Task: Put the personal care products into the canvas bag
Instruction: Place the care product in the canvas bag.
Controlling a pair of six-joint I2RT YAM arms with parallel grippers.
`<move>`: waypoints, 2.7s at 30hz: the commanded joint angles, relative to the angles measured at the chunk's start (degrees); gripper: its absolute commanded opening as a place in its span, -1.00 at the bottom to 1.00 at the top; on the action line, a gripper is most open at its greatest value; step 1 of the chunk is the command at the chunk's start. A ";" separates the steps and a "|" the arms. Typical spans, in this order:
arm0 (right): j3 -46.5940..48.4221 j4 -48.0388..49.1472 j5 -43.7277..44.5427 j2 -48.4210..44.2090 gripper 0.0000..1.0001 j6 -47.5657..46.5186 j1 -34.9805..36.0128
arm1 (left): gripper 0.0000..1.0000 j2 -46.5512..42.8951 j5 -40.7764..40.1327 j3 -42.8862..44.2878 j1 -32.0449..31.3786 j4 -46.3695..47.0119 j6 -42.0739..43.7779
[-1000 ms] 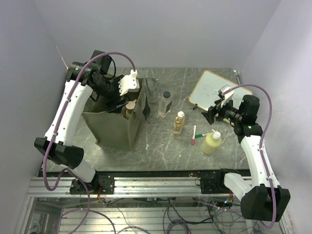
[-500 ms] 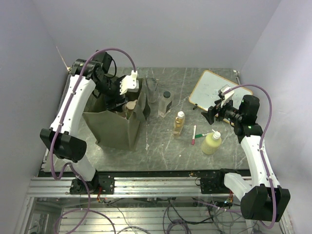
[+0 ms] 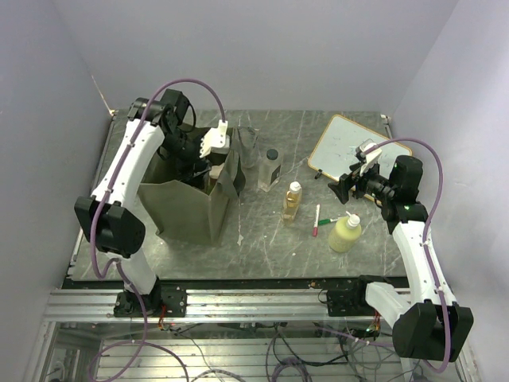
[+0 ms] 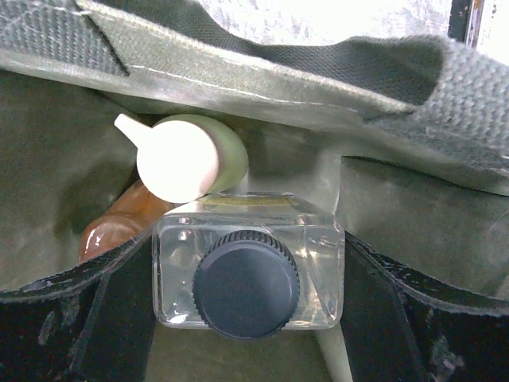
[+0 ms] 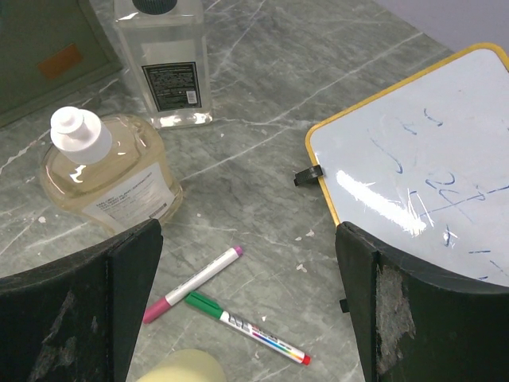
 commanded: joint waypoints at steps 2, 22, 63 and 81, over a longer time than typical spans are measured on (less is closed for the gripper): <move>-0.46 1.17 -0.65 -0.39 0.81 0.20 -0.38 | -0.86 0.30 7.82 -0.21 0.28 1.51 3.13; -0.69 1.36 -0.56 -0.33 0.83 0.20 -0.39 | -0.86 2.18 13.77 -1.63 -3.06 1.69 6.84; -1.25 1.78 -0.45 0.03 0.87 -0.06 -0.40 | -0.24 5.13 10.87 -13.22 -3.64 4.02 17.17; -1.25 1.87 -0.45 0.56 0.89 -0.15 -0.39 | 0.34 3.19 9.11 -12.04 -3.64 3.22 14.72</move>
